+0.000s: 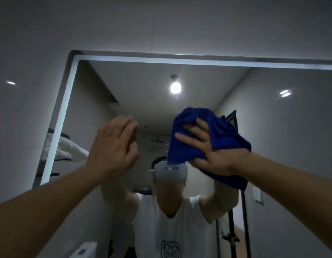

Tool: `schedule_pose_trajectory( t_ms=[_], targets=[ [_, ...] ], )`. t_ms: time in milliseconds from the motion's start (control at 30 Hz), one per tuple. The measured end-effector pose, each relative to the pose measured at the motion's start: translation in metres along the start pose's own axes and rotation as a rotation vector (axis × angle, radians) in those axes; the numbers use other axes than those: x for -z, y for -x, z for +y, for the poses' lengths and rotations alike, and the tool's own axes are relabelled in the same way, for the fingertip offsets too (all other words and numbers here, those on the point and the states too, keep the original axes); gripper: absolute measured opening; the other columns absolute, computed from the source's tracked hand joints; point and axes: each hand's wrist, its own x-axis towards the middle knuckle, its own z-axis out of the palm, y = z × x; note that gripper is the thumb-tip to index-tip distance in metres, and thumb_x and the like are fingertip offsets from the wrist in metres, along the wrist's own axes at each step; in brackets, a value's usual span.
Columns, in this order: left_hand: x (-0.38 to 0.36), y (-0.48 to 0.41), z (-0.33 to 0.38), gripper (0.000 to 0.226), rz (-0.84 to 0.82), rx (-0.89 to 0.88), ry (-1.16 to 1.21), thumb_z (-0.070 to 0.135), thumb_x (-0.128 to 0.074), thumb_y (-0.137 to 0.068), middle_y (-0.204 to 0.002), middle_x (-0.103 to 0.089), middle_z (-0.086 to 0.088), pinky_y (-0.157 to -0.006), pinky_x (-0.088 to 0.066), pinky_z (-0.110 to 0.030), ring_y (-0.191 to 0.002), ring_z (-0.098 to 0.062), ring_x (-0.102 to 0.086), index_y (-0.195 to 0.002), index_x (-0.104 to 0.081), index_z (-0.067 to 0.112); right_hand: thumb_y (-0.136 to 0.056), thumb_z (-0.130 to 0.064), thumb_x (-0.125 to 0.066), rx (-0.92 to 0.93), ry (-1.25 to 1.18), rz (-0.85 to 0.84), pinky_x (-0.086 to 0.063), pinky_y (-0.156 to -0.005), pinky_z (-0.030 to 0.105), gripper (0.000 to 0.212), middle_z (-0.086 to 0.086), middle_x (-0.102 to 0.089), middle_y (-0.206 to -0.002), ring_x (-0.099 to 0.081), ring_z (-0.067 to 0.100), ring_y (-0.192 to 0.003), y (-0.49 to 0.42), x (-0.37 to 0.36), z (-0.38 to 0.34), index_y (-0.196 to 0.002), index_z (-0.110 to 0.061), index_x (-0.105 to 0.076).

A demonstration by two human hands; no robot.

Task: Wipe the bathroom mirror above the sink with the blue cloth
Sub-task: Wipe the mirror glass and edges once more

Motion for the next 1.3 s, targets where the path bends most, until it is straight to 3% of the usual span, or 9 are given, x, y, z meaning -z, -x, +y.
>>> schedule_pose_trajectory(
  t_ms=[133,233,333,500,733,833,1033,1167,1300],
  targets=[
    [-0.004,-0.02,-0.014,0.075,-0.045,0.077,-0.008,0.052,-0.023,-0.091,-0.166,-0.012,-0.005,-0.123,-0.006,-0.046,-0.153,-0.019,-0.003,-0.158,-0.018,0.016,-0.092,-0.066,-0.023,-0.548,-0.204,0.134,0.015,-0.119,0.05,0.074,-0.004,0.019,-0.164,0.021,0.024,-0.149,-0.044,0.032,0.054,-0.153,-0.044,0.013],
    [-0.006,-0.017,-0.014,0.075,-0.025,0.059,0.013,0.052,-0.023,-0.092,-0.167,-0.009,-0.002,-0.124,-0.003,-0.044,-0.153,-0.014,0.001,-0.159,-0.017,0.017,-0.1,-0.06,-0.022,-0.725,-0.099,0.214,0.007,-0.12,0.055,0.07,0.003,0.01,-0.166,0.009,0.033,-0.151,-0.069,0.036,0.041,-0.156,-0.034,0.011],
    [-0.007,-0.016,-0.016,0.075,-0.021,0.063,0.01,0.053,-0.022,-0.092,-0.167,-0.002,0.0,-0.124,0.0,-0.043,-0.153,-0.012,0.006,-0.159,-0.013,0.02,-0.097,-0.063,-0.017,-0.584,-0.053,0.233,0.006,-0.12,0.056,0.072,0.004,0.009,-0.166,0.008,0.033,-0.151,-0.066,0.023,-0.004,-0.155,-0.034,0.013],
    [-0.008,-0.015,-0.018,0.077,-0.039,0.063,0.01,0.056,-0.018,-0.092,-0.167,0.003,0.0,-0.124,0.002,-0.041,-0.152,-0.011,0.01,-0.16,-0.008,0.019,-0.09,-0.068,-0.017,0.092,0.026,0.025,0.021,-0.118,0.046,0.068,-0.013,0.02,-0.161,0.025,0.017,-0.148,-0.024,0.01,-0.008,-0.146,-0.054,0.018],
    [-0.012,-0.017,-0.02,0.081,-0.001,0.056,-0.01,0.062,-0.017,-0.093,-0.167,0.008,0.0,-0.122,0.009,-0.033,-0.152,-0.01,0.014,-0.159,-0.003,0.017,-0.1,-0.057,-0.025,-0.686,-0.114,0.215,0.008,-0.119,0.055,0.07,0.002,0.012,-0.165,0.012,0.032,-0.151,-0.107,0.055,0.073,-0.156,-0.034,0.01],
    [-0.012,-0.017,-0.02,0.086,0.002,0.094,-0.007,0.067,-0.015,-0.09,-0.164,0.018,-0.001,-0.121,0.012,-0.032,-0.15,-0.011,0.021,-0.156,0.009,0.017,-0.1,-0.059,-0.022,-0.608,-0.073,0.23,0.008,-0.119,0.056,0.071,0.004,0.01,-0.166,0.01,0.034,-0.15,-0.121,0.05,0.033,-0.156,-0.032,0.011],
    [-0.01,-0.015,-0.018,0.089,-0.041,0.119,-0.004,0.069,-0.012,-0.087,-0.164,0.018,0.0,-0.122,0.008,-0.038,-0.149,-0.01,0.023,-0.158,0.007,0.017,-0.092,-0.066,-0.02,0.008,0.052,0.071,0.017,-0.119,0.046,0.068,-0.01,0.009,-0.165,0.016,0.019,-0.15,-0.079,0.025,0.005,-0.147,-0.051,0.017],
    [-0.009,-0.015,-0.016,0.088,-0.036,0.124,0.027,0.07,-0.008,-0.086,-0.163,0.023,0.001,-0.121,0.013,-0.035,-0.147,-0.007,0.028,-0.155,0.012,0.02,-0.092,-0.067,-0.024,-0.385,-0.16,0.169,0.012,-0.119,0.045,0.068,-0.007,0.012,-0.165,0.015,0.023,-0.151,-0.093,0.058,0.091,-0.15,-0.05,0.009],
    [-0.01,-0.016,-0.016,0.087,-0.019,0.112,0.026,0.067,-0.007,-0.087,-0.163,0.022,0.0,-0.123,0.01,-0.037,-0.148,-0.01,0.027,-0.156,0.012,0.018,-0.1,-0.058,-0.023,-0.732,-0.065,0.232,0.004,-0.119,0.056,0.068,0.002,0.006,-0.166,0.005,0.034,-0.151,-0.128,0.075,0.109,-0.157,-0.033,0.006]
  ],
)
